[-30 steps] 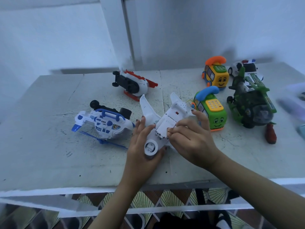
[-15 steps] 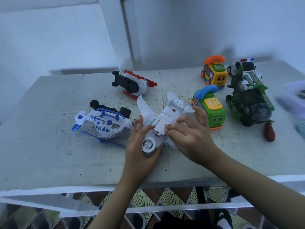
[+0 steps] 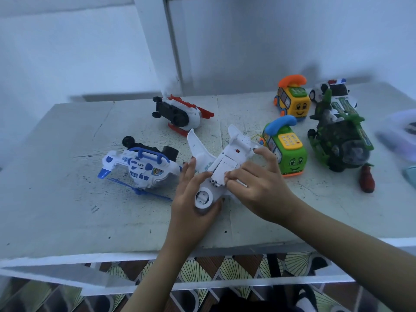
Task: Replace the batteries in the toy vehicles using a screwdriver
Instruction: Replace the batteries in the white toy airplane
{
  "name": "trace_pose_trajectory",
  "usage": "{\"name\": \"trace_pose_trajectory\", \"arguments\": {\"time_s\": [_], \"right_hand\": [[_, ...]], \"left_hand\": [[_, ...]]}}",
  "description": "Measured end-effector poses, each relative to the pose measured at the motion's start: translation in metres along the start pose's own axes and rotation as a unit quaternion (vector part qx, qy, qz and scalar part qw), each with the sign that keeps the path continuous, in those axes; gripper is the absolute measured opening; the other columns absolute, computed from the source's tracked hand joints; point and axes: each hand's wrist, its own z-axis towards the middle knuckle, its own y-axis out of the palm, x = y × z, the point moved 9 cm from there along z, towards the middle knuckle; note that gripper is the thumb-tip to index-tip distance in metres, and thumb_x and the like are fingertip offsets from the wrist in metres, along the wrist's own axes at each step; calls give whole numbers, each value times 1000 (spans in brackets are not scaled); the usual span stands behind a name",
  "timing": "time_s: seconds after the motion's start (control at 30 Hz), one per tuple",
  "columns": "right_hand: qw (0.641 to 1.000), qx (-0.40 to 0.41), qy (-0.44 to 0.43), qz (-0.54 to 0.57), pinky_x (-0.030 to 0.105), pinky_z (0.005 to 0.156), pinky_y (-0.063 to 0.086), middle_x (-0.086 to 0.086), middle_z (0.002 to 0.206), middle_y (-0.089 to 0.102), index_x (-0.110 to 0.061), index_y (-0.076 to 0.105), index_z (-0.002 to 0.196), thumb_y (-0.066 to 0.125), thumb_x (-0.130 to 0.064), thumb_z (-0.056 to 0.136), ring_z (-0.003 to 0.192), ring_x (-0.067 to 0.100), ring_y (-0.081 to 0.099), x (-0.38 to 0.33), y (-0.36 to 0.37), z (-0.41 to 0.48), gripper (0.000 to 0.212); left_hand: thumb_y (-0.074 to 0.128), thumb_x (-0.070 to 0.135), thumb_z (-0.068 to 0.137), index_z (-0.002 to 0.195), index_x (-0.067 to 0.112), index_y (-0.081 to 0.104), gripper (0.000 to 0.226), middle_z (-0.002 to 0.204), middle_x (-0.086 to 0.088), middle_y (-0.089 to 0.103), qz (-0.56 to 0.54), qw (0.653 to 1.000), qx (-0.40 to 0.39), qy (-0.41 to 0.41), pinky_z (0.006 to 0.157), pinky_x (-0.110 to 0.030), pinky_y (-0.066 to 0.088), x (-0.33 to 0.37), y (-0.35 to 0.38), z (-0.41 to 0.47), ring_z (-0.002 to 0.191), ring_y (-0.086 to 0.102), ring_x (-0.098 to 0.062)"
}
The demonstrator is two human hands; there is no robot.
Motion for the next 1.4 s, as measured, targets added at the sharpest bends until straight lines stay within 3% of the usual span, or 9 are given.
{"name": "trace_pose_trajectory", "arguments": {"time_s": [0.23, 0.57, 0.77, 1.4], "right_hand": [[999, 25, 29, -15, 45, 99, 33, -3, 67, 62, -15, 61, 64, 67, -5, 83, 62, 19, 58, 1, -3, 0, 23], [998, 44, 37, -4, 46, 100, 33, -3, 65, 61, -15, 60, 62, 65, -6, 86, 60, 18, 59, 1, -4, -1, 26], [998, 49, 41, -2, 46, 102, 30, -4, 64, 61, -16, 61, 61, 66, -6, 84, 59, 18, 59, 2, -3, -2, 26], [995, 83, 57, 8, 44, 100, 32, -4, 65, 63, -17, 60, 58, 68, -9, 85, 60, 17, 60, 6, -7, -3, 30]], "left_hand": [[69, 31, 78, 126, 30, 51, 50, 155, 3, 30, -2, 1000, 3, 3, 114, -15, 22, 2, -1, 1, 147, 20, -13], [74, 21, 75, 126, 30, 52, 57, 155, 2, 31, 0, 1000, 4, 1, 114, -15, 23, 0, -1, 0, 147, 22, -14], [66, 36, 79, 126, 32, 51, 50, 155, 3, 29, -5, 1000, -2, 0, 115, -17, 22, 1, 0, 0, 147, 21, -15], [69, 31, 78, 132, 27, 50, 57, 154, 6, 29, 2, 1000, 7, -2, 114, -15, 21, -2, 0, 0, 147, 22, -14]]}}
